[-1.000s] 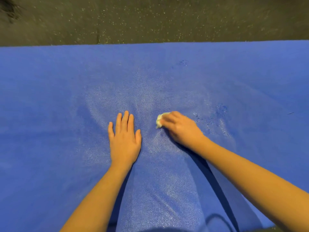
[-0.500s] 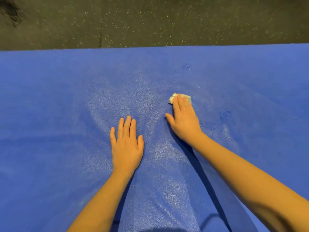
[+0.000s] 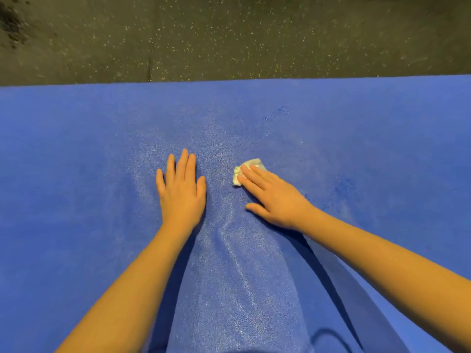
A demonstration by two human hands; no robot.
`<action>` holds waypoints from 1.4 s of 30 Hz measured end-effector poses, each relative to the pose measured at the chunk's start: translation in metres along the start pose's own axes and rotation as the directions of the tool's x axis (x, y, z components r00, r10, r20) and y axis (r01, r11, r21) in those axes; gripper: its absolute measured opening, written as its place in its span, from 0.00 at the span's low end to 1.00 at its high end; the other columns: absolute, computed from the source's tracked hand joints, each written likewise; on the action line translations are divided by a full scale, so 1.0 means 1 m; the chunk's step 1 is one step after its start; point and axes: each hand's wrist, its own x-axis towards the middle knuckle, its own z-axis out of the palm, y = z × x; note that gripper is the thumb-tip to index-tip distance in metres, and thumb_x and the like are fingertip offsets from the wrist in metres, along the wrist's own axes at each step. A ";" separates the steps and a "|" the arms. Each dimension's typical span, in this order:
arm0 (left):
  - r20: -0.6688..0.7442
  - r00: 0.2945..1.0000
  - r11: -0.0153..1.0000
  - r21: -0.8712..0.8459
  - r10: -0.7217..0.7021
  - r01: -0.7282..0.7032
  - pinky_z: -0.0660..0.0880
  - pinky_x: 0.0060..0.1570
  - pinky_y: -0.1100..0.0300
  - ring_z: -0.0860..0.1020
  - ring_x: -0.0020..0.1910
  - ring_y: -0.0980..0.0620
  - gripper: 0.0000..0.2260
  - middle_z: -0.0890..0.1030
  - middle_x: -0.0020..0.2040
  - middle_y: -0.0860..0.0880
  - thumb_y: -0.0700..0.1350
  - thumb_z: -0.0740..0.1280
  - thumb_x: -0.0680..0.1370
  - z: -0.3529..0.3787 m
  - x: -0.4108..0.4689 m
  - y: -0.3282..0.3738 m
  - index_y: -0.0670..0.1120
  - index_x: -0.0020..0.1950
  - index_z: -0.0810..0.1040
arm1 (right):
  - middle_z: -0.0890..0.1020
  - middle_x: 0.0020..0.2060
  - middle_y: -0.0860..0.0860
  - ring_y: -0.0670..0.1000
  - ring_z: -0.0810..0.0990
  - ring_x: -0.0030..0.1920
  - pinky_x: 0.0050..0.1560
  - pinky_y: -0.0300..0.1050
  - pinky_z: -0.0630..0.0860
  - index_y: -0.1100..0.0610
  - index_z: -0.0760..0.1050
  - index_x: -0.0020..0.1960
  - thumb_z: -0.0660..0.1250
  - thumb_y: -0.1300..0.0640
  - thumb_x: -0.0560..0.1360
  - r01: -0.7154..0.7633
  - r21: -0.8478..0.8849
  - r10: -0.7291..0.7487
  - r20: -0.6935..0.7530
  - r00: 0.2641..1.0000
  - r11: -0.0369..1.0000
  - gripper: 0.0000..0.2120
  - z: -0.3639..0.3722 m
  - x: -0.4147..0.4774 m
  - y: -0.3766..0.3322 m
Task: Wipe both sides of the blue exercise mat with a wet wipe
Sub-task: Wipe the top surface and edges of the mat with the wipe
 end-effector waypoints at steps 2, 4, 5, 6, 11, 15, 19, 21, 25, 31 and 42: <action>0.009 1.000 0.999 0.051 -0.003 0.003 0.48 0.75 0.43 0.53 0.78 0.45 0.23 0.58 0.79 0.49 0.50 0.54 0.83 0.006 0.009 -0.003 0.46 0.78 0.61 | 0.62 0.74 0.57 0.57 0.60 0.74 0.72 0.53 0.59 0.61 0.62 0.74 0.50 0.43 0.78 -0.038 -0.048 0.038 -0.005 0.999 0.998 0.31 -0.006 0.005 0.021; -0.009 1.000 0.996 0.094 0.000 0.001 0.50 0.74 0.42 0.55 0.77 0.45 0.25 0.60 0.78 0.48 0.53 0.50 0.81 0.012 0.007 -0.005 0.46 0.77 0.62 | 0.64 0.72 0.57 0.59 0.63 0.71 0.69 0.56 0.65 0.60 0.63 0.72 0.48 0.43 0.77 -0.224 -0.017 0.224 -0.037 0.974 0.974 0.30 -0.011 0.021 0.033; -0.017 1.000 0.995 0.100 0.001 0.001 0.50 0.74 0.43 0.56 0.77 0.45 0.26 0.61 0.78 0.48 0.53 0.49 0.81 0.013 0.007 -0.005 0.46 0.77 0.63 | 0.65 0.72 0.57 0.59 0.63 0.71 0.67 0.57 0.65 0.61 0.63 0.71 0.49 0.44 0.77 -0.305 0.012 0.305 -0.059 0.951 0.952 0.29 -0.012 0.030 0.032; -0.022 1.000 0.995 0.101 0.002 0.000 0.51 0.74 0.42 0.57 0.77 0.44 0.26 0.62 0.77 0.48 0.54 0.48 0.80 0.014 0.006 -0.005 0.45 0.76 0.63 | 0.65 0.71 0.58 0.60 0.62 0.70 0.68 0.58 0.63 0.61 0.64 0.70 0.52 0.44 0.77 -0.352 0.053 0.355 -0.084 0.931 0.935 0.28 -0.012 0.038 0.025; -0.036 0.999 0.995 0.101 0.009 -0.005 0.53 0.74 0.42 0.58 0.76 0.44 0.27 0.63 0.77 0.48 0.54 0.48 0.80 0.014 0.007 -0.006 0.45 0.76 0.65 | 0.63 0.73 0.60 0.60 0.59 0.73 0.74 0.56 0.54 0.64 0.62 0.73 0.53 0.43 0.77 0.027 -0.003 -0.027 -0.007 1.000 1.000 0.32 0.000 0.028 0.006; -0.044 0.999 0.995 0.104 0.004 0.000 0.53 0.74 0.42 0.59 0.76 0.44 0.27 0.64 0.76 0.48 0.54 0.48 0.80 0.015 0.007 -0.006 0.45 0.75 0.65 | 0.67 0.69 0.57 0.59 0.64 0.69 0.67 0.58 0.65 0.61 0.65 0.69 0.50 0.43 0.75 -0.211 0.024 0.213 -0.085 0.973 0.977 0.29 -0.012 0.049 0.043; -0.075 0.997 0.995 0.098 0.010 -0.003 0.55 0.72 0.42 0.62 0.75 0.43 0.26 0.67 0.75 0.47 0.53 0.50 0.79 0.016 0.008 -0.005 0.45 0.74 0.68 | 0.67 0.68 0.57 0.59 0.64 0.67 0.68 0.57 0.62 0.60 0.66 0.66 0.53 0.42 0.74 -0.246 0.147 0.265 -0.123 0.956 0.958 0.29 -0.007 0.060 0.016; -0.109 0.994 0.996 0.087 0.014 -0.004 0.58 0.71 0.41 0.65 0.73 0.42 0.25 0.69 0.73 0.47 0.52 0.52 0.78 0.016 0.008 -0.005 0.44 0.72 0.71 | 0.64 0.72 0.58 0.58 0.60 0.72 0.73 0.56 0.57 0.61 0.64 0.71 0.54 0.43 0.76 -0.012 0.063 0.015 -0.045 0.999 0.998 0.31 -0.002 0.046 0.013; -0.187 0.982 0.999 0.018 0.032 -0.029 0.66 0.60 0.43 0.73 0.62 0.39 0.20 0.78 0.62 0.44 0.49 0.56 0.75 0.007 0.026 -0.003 0.42 0.60 0.78 | 0.67 0.71 0.56 0.58 0.65 0.70 0.66 0.57 0.66 0.59 0.65 0.70 0.50 0.45 0.77 -0.097 -0.018 0.095 -0.096 0.991 0.995 0.27 -0.014 0.053 0.054; -0.168 0.985 0.999 0.020 -0.046 0.050 0.60 0.70 0.40 0.65 0.72 0.40 0.24 0.71 0.72 0.44 0.50 0.52 0.78 0.018 0.064 0.017 0.42 0.71 0.71 | 0.66 0.70 0.57 0.58 0.63 0.69 0.70 0.55 0.62 0.61 0.65 0.68 0.53 0.42 0.76 -0.186 0.110 0.199 -0.126 0.972 0.976 0.29 -0.008 0.072 0.030; -0.199 0.979 0.998 0.043 -0.045 0.054 0.57 0.72 0.41 0.64 0.74 0.42 0.24 0.69 0.73 0.47 0.51 0.51 0.79 0.026 0.062 0.016 0.44 0.72 0.70 | 0.66 0.69 0.58 0.59 0.63 0.68 0.70 0.56 0.61 0.62 0.65 0.68 0.53 0.42 0.76 -0.155 0.069 0.163 -0.129 0.978 0.986 0.29 -0.015 0.110 0.058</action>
